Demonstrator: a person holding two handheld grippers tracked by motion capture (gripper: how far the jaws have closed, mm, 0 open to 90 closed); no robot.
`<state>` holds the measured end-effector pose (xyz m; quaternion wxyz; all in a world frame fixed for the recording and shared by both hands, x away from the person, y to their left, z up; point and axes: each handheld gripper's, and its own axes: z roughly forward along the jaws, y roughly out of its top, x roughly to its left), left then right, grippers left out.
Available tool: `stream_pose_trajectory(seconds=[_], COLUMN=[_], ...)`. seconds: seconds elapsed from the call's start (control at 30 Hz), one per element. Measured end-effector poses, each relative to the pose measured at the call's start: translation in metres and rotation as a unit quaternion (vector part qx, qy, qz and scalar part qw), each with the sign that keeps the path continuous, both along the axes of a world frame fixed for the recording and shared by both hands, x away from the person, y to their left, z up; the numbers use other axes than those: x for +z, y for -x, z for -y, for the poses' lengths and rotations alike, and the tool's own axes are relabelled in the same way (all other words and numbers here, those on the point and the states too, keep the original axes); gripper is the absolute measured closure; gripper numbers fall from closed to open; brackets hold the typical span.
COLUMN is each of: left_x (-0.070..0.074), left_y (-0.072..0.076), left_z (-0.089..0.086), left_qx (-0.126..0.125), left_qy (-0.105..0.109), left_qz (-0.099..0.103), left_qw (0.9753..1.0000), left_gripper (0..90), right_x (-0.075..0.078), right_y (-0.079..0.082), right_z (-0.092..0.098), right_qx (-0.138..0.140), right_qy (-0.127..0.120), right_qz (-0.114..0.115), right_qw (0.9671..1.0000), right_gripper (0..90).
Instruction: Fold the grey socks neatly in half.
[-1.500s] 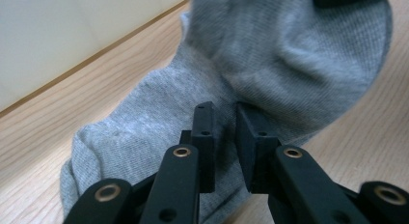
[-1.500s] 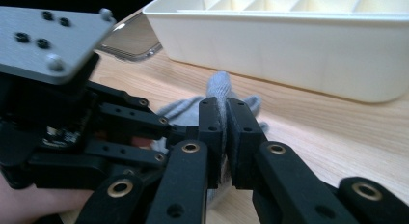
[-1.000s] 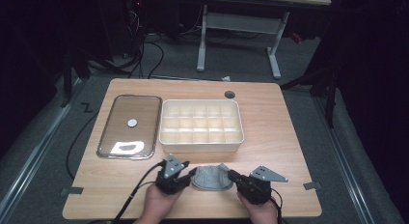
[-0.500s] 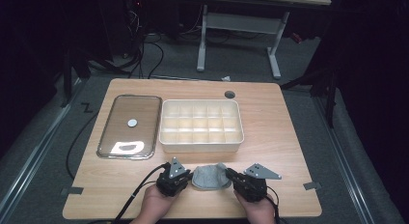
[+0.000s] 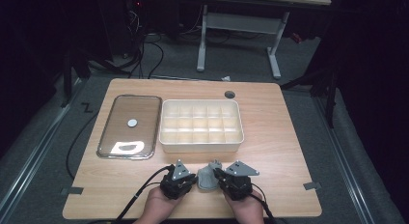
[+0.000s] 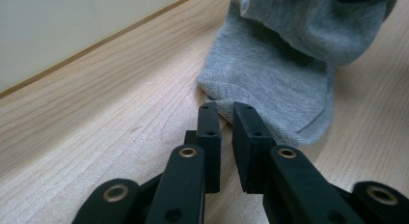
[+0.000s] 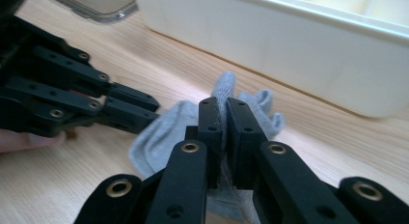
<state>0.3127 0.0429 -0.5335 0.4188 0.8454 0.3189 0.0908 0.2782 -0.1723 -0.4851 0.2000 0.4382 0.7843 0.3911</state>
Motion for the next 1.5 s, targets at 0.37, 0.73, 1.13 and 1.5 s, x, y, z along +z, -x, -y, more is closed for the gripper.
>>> stream_pose_trajectory(seconds=[0.37, 0.73, 1.13, 1.5], left_x=[0.000, 0.000, 0.000, 0.000], left_y=[0.001, 0.001, 0.001, 0.001], left_z=[0.001, 0.002, 0.001, 0.001], left_qx=[-0.001, 0.000, -0.003, -0.003], left_qy=[-0.006, -0.007, -0.007, -0.008], left_qz=[0.004, 0.006, 0.005, 0.006], left_qw=[1.0000, 1.0000, 1.0000, 0.9999], left_gripper=[81.7, 81.8, 81.3, 81.1], right_x=[-0.016, -0.013, -0.009, -0.024], right_y=[-0.002, -0.001, 0.001, 0.022], right_z=[-0.028, -0.033, -0.023, -0.020], right_qx=[0.034, 0.047, 0.051, 0.054], right_qy=[0.016, 0.011, -0.030, 0.047], right_qz=[-0.022, -0.021, -0.029, 0.002], right_qw=[0.9990, 0.9986, 0.9978, 0.9974], right_gripper=[86.0, 86.0, 69.0, 65.8])
